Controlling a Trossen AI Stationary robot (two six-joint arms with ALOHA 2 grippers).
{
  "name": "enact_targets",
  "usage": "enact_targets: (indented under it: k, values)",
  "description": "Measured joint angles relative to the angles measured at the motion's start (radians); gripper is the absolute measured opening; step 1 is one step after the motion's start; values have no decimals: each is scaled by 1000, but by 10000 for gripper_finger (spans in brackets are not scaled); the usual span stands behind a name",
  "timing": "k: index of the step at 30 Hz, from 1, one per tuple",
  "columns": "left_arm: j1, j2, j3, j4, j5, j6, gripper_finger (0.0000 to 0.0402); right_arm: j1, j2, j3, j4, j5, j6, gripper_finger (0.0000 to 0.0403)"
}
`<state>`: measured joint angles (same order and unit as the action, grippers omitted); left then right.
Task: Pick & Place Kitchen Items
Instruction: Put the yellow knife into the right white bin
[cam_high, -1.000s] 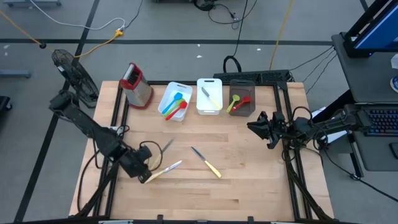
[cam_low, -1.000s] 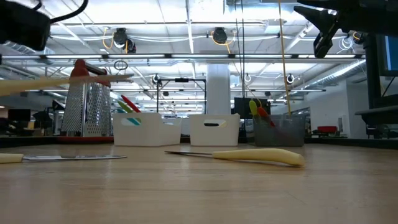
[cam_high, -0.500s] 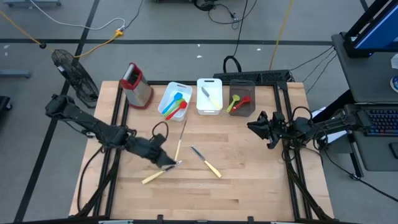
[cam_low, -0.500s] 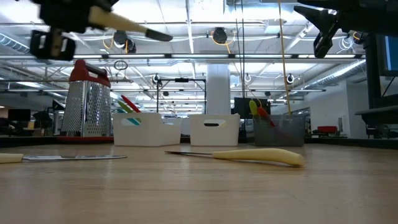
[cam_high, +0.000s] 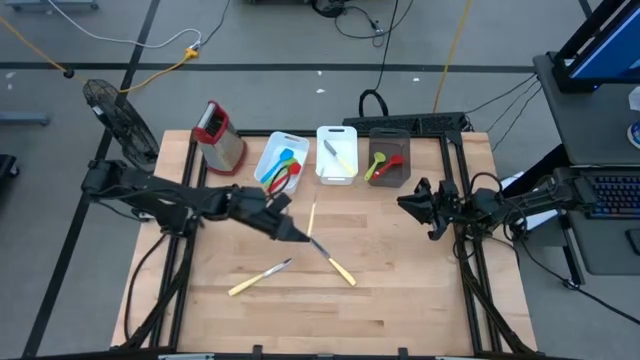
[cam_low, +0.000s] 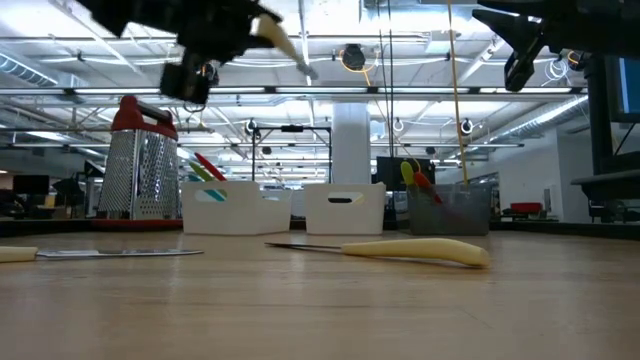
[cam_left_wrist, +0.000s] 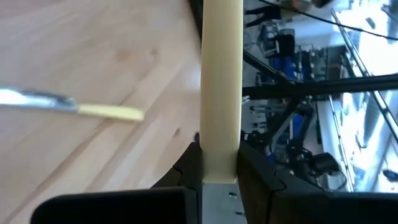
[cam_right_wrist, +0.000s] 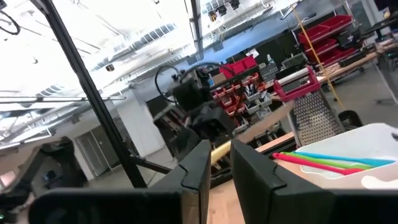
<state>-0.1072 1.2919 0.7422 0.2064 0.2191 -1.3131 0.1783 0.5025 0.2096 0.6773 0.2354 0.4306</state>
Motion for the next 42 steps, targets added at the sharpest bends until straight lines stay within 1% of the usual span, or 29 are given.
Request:
enact_targets:
  k: [6,10,15,19,24,25,29,31,35,42]
  values:
    - [59,135,192,-17,82,98,55,0,0,0,0,4,-31,54]
    - [99,243,340,-73,94,127,55,0,0,0,3,4,-31,54]
    - [153,384,514,-80,77,90,55,0,0,0,5,3,-27,54]
    - [197,480,609,-80,62,20,55,0,-1,0,14,1,46,54]
    - [245,552,642,-92,51,-107,55,0,-1,0,20,0,119,54]
    - [253,556,642,-116,52,-123,55,0,-1,0,23,0,129,54]
    - [294,555,642,-305,63,-176,55,0,-1,0,27,0,133,54]
    - [318,556,642,-353,81,-221,55,0,0,0,30,0,133,54]
    - [355,554,642,-352,142,-326,55,0,0,0,30,1,133,54]
    - [425,554,642,-368,213,-470,55,0,0,0,30,0,133,54]
